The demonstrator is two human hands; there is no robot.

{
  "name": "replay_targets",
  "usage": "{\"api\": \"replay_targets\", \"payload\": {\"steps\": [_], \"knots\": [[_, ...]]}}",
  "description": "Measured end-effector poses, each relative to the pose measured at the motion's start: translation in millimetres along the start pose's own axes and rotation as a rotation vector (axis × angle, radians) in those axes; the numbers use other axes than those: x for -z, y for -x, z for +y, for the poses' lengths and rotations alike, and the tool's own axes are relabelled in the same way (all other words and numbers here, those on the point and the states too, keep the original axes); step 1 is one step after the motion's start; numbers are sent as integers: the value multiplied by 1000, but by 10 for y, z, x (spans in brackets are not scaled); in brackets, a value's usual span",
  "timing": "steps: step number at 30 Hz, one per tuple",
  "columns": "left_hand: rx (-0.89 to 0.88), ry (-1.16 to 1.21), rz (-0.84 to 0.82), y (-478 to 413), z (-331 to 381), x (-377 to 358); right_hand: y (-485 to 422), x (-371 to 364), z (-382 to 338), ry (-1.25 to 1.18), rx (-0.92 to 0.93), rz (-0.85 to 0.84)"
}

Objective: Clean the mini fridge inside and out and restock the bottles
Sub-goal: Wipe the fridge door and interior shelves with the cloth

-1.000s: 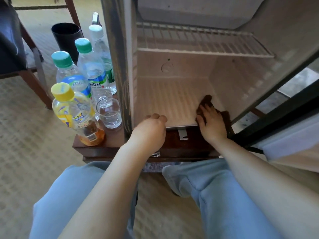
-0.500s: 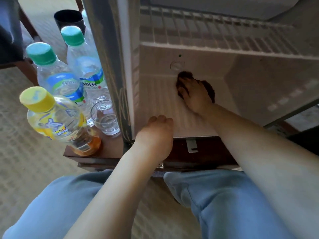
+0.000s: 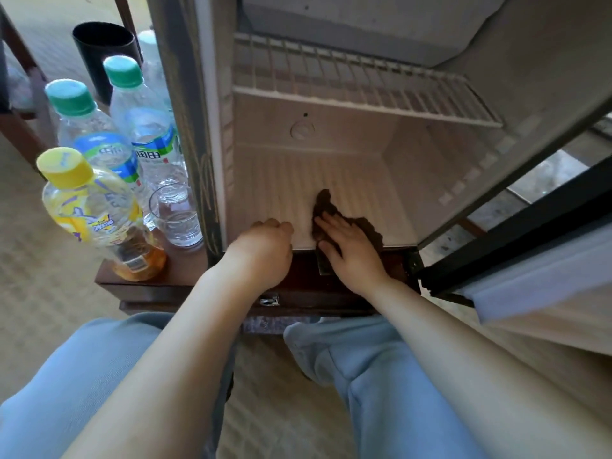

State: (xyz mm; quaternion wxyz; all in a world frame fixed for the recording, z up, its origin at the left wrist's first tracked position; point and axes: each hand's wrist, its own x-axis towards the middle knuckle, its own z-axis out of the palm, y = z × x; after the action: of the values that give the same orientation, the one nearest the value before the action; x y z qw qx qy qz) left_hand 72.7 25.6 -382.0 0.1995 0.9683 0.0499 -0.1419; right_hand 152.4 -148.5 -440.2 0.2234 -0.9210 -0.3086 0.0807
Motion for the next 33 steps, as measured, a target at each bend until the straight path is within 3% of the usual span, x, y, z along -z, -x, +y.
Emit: {"api": "replay_targets", "payload": {"steps": [15, 27, 33], "knots": [[35, -28, 52, -172, -200, -2, -1266, 10, 93, 45, -31, 139], [7, -89, 36, 122, -146, -113, -49, -214, -467, -6, 78, -115], [-5, -95, 79, 193, -183, -224, -150, -209, -478, 87, 99, -119]]}}
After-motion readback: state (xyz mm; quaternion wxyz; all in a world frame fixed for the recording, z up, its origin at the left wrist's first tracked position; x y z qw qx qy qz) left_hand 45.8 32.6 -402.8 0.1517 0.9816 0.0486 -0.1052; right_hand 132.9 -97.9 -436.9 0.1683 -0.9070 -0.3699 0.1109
